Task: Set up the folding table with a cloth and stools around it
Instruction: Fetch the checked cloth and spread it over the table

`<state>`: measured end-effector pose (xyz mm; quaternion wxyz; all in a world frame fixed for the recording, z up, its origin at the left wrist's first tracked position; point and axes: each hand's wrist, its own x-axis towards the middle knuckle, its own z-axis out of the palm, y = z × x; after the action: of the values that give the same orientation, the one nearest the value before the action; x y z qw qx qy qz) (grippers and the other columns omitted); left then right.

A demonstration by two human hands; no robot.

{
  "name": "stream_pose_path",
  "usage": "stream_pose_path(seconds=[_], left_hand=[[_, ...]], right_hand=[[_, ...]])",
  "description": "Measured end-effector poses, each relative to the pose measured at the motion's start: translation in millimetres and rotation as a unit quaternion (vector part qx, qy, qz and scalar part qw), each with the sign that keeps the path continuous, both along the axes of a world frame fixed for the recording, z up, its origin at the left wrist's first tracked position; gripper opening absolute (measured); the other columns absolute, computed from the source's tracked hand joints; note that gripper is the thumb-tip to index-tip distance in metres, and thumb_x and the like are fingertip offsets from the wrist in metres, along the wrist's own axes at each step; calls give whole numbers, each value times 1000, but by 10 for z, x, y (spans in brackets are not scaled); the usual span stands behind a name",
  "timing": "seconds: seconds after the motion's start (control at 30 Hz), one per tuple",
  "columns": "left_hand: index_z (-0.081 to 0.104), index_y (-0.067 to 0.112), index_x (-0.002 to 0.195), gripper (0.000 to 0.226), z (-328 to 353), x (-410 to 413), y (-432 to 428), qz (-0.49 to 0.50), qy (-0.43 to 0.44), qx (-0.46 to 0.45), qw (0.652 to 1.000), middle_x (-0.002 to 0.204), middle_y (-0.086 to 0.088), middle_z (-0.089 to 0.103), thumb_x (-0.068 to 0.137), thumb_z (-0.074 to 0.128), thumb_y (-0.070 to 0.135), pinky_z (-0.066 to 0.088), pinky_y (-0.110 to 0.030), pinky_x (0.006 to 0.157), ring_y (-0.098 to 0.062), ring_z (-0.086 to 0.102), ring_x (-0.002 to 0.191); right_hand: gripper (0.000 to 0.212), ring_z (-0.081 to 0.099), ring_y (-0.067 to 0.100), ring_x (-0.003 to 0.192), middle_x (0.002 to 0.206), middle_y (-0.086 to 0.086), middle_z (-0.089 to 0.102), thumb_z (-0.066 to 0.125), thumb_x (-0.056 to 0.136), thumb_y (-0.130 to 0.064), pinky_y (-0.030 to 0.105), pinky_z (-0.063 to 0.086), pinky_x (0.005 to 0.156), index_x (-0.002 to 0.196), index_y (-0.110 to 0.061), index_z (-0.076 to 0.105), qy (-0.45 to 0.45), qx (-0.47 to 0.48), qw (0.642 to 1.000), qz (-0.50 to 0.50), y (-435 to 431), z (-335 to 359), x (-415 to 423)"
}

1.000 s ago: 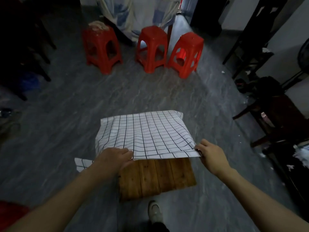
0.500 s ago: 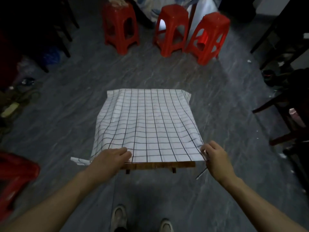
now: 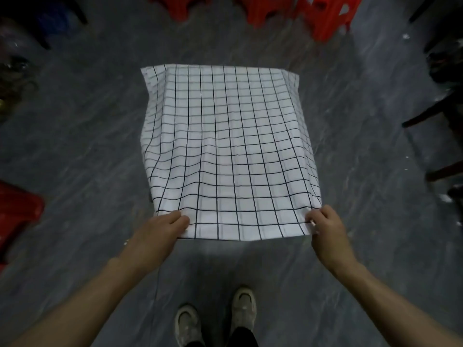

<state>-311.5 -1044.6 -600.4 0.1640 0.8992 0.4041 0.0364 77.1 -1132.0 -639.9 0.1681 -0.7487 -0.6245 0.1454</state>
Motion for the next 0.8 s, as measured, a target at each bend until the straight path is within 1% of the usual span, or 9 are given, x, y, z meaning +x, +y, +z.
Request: stream_pose_path(seconds=[0.07, 0.17, 0.27, 0.4, 0.5, 0.57, 0.6, 0.7, 0.8], left_hand=[[52, 18, 84, 29, -167, -26, -114, 17, 17, -6, 1000, 76, 1, 53, 72, 72, 0, 35, -29, 42, -20, 48, 54], [52, 19, 82, 33, -390, -61, -272, 24, 28, -4, 999, 76, 3, 52, 68, 75, -1, 30, -26, 45, -18, 48, 56], [55, 15, 80, 31, -532, -105, -410, 37, 14, 2, 999, 74, 0, 49, 64, 69, -7, 29, -27, 48, -17, 44, 59], [55, 10, 76, 39, -546, -232, -454, 89, 20, 12, 996, 74, -4, 46, 49, 53, -18, 39, -38, 45, -23, 43, 63], [58, 10, 75, 29, -502, -295, -441, 101, 46, 23, 994, 73, -5, 49, 56, 49, -10, 41, -38, 45, -27, 47, 63], [61, 16, 78, 30, -513, -296, -450, 70, 78, 8, 994, 75, -1, 53, 56, 73, 0, 43, -36, 53, -25, 50, 66], [62, 20, 82, 37, -535, -293, -458, 57, 92, -14, 994, 78, 3, 55, 52, 84, 11, 45, -35, 57, -22, 53, 70], [61, 29, 90, 44, -598, -251, -471, 56, 101, -55, 992, 87, 9, 59, 56, 87, 38, 47, -35, 65, -17, 56, 78], [60, 26, 90, 34, -623, -152, -459, 76, 77, -42, 993, 86, 7, 57, 65, 82, 33, 46, -35, 65, -19, 54, 78]], right_hand=[[41, 50, 25, 74, 89, 4, 48, 56, 60, 26, 37, 51, 61, 83, -7, 61, 15, -8, 1000, -12, -129, -247, -67], [44, 50, 25, 78, 90, 5, 49, 55, 58, 27, 36, 51, 64, 84, -9, 60, 23, -32, 999, -19, -294, -537, -121], [45, 50, 24, 76, 89, 4, 49, 55, 57, 27, 35, 49, 63, 83, -9, 61, 19, -48, 999, -9, -401, -664, -151], [48, 49, 22, 76, 90, 2, 47, 56, 57, 28, 36, 52, 63, 85, -10, 60, 27, -65, 997, -7, -432, -716, -130], [41, 55, 25, 83, 96, 2, 50, 71, 63, 15, 40, 55, 69, 94, -11, 64, 35, -81, 996, 12, -407, -672, -141], [44, 57, 22, 87, 99, 0, 53, 89, 63, -11, 35, 54, 74, 101, -14, 66, 33, -91, 994, 52, -379, -599, -213], [49, 55, 19, 88, 100, -1, 53, 92, 63, -25, 32, 53, 74, 104, -16, 66, 28, -96, 993, 67, -357, -560, -266], [51, 52, 12, 93, 104, -3, 55, 84, 71, -45, 26, 50, 78, 112, -22, 65, 15, -85, 993, 83, -247, -490, -450], [43, 51, 11, 95, 105, -3, 55, 78, 78, -43, 24, 47, 81, 113, -21, 65, 18, -60, 995, 76, -92, -466, -581]])
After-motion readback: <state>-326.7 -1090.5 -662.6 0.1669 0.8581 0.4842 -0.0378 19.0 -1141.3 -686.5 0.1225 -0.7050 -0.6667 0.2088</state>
